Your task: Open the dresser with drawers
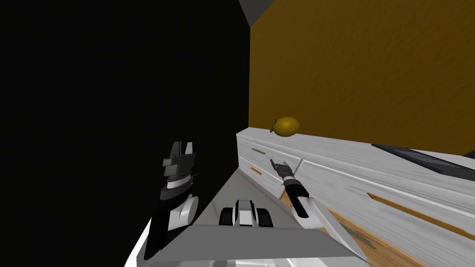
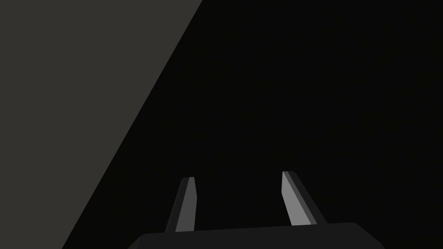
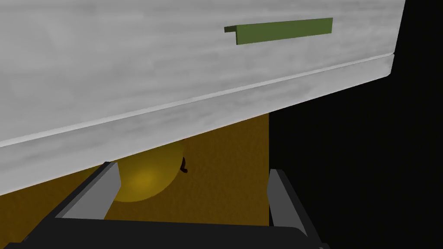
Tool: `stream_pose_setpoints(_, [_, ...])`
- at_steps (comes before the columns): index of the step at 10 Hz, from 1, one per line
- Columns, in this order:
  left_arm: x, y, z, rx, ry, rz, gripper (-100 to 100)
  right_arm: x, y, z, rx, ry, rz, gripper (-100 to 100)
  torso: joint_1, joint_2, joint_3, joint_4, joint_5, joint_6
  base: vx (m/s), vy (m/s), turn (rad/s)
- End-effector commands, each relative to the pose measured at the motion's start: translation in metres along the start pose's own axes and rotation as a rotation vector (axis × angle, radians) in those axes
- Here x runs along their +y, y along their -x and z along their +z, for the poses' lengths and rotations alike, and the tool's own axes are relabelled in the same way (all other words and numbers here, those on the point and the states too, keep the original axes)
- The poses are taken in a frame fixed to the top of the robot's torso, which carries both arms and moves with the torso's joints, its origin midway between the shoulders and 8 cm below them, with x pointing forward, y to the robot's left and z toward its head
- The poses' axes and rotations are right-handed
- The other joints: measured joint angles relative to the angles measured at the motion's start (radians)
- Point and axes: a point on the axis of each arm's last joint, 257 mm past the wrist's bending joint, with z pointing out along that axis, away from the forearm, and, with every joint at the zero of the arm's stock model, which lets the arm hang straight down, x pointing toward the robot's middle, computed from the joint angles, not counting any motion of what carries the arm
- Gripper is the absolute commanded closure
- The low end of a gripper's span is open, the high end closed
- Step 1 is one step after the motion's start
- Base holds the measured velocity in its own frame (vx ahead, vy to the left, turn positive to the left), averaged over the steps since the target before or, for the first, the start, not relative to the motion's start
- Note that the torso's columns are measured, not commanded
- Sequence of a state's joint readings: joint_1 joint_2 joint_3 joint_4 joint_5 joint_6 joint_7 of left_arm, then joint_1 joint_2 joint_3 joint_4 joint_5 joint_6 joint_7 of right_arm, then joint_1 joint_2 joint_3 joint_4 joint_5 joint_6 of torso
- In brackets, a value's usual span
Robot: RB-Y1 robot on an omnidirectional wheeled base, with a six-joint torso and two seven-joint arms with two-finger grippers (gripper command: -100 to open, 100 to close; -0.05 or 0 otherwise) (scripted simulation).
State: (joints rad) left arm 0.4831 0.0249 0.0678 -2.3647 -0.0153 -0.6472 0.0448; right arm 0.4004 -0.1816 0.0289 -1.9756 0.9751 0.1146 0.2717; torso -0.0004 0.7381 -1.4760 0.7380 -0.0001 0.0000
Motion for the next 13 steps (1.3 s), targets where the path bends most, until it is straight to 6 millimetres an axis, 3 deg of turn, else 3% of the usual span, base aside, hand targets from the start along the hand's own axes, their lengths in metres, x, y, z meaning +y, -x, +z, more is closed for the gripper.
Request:
stream_pose_setpoints(1, [0.000, 0.000, 0.000, 0.000, 0.000, 0.000, 0, -0.010, -0.014, 0.005, 0.027, -0.044, -0.090, -100, 0.001, -0.001, 0.000, 0.000, 0.000, 0.000, 0.061, 0.045, 0.001])
stream_pose_setpoints(6, [0.000, 0.000, 0.000, 0.000, 0.000, 0.000, 0, -0.035, -0.046, 0.008, 0.098, -0.153, -0.278, -100, 0.000, 0.000, 0.000, 0.000, 0.000, 0.000, 0.065, 0.038, 0.000])
stream_pose_setpoints(13, [0.000, 0.000, 0.000, 0.000, 0.000, 0.000, 0, -0.054, -0.065, 0.008, 0.144, -0.246, -0.502, -100, 0.000, 0.000, 0.000, 0.000, 0.000, 0.000, 0.053, 0.030, 0.003])
